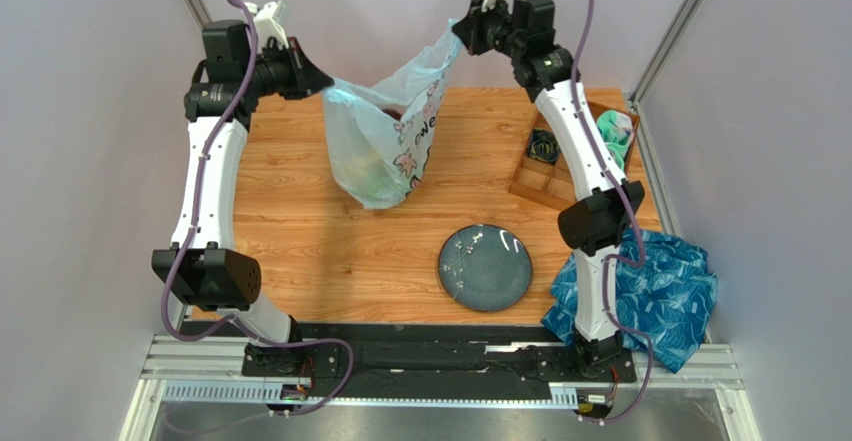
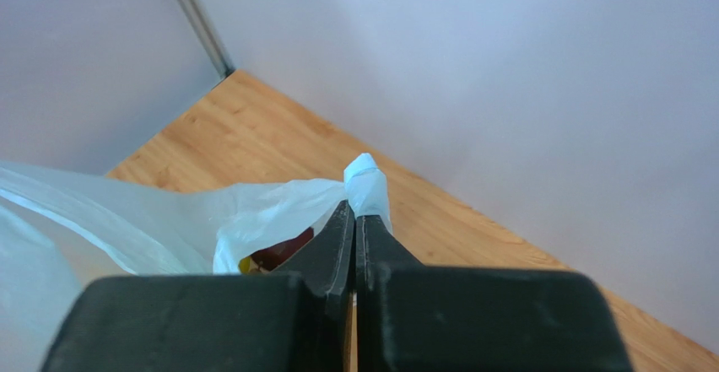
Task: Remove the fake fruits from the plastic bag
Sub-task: Adjust the plastic bag at the center of the board.
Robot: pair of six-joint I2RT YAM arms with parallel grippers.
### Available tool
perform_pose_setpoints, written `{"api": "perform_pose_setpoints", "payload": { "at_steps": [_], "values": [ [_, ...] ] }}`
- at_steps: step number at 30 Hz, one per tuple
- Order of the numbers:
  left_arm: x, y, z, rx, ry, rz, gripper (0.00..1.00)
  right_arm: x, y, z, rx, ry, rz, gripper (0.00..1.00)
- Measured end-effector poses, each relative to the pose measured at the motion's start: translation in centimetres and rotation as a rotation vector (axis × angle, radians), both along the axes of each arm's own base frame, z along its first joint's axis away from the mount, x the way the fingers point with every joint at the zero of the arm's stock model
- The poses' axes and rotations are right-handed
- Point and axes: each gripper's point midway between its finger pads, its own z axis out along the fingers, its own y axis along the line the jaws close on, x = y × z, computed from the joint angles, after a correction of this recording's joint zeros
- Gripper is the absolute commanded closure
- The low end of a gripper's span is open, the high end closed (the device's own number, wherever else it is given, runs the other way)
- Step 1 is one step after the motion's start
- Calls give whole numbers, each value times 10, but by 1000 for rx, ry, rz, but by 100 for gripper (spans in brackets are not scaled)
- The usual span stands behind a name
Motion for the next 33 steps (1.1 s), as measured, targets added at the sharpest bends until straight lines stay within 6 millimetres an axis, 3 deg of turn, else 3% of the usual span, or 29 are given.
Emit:
{"api": "perform_pose_setpoints", "payload": {
  "at_steps": [3, 5, 7, 9, 10, 12, 14, 15, 16, 17, 19, 21, 24, 28, 30, 33],
  "values": [
    [2, 3, 34, 52, -131, -19, 100, 6, -29, 17, 35, -28, -48, 100],
    [-8, 3, 43, 85, -172, -36, 100, -9, -40, 17, 37, -7, -47, 100],
    [-26, -2, 32, 115, -166, -69, 100, -39, -52, -1, 22, 52, -40, 100],
    [-49, -12, 5, 137, -110, -118, 100, -77, -63, -27, 0, 125, -28, 100],
    [-67, -20, -22, 151, -49, -154, 100, -95, -67, -44, -10, 160, -23, 96],
    [-99, -34, -73, 162, 84, -219, 100, -131, -76, -87, -31, 258, -17, 70],
    [-134, -43, -131, 174, 239, -270, 100, -159, -83, -139, -51, 391, -20, 50],
    [-148, -44, -154, 180, 305, -282, 99, -170, -86, -167, -67, 468, -23, 46],
    [-163, -42, -178, 192, 374, -283, 97, -178, -87, -186, -74, 525, -29, 36],
    [-175, -39, -195, 200, 431, -275, 94, -188, -90, -208, -95, 593, -24, 35],
    [-187, -32, -210, 219, 485, -244, 92, -201, -91, -220, -117, 655, -10, 34],
    [-184, -30, -206, 223, 461, -222, 91, -201, -86, -204, -128, 626, 21, 34],
    [-172, -32, -188, 207, 394, -197, 92, -196, -67, -149, -143, 465, 105, 35],
    [-153, -42, -157, 152, 313, -191, 92, -221, -30, -79, -185, 202, 270, 51],
    [-143, -47, -143, 127, 280, -197, 93, -243, -9, -66, -218, 115, 370, 60],
    [-134, -53, -132, 100, 264, -209, 95, -260, 21, -76, -271, 73, 500, 70]
  ]
}}
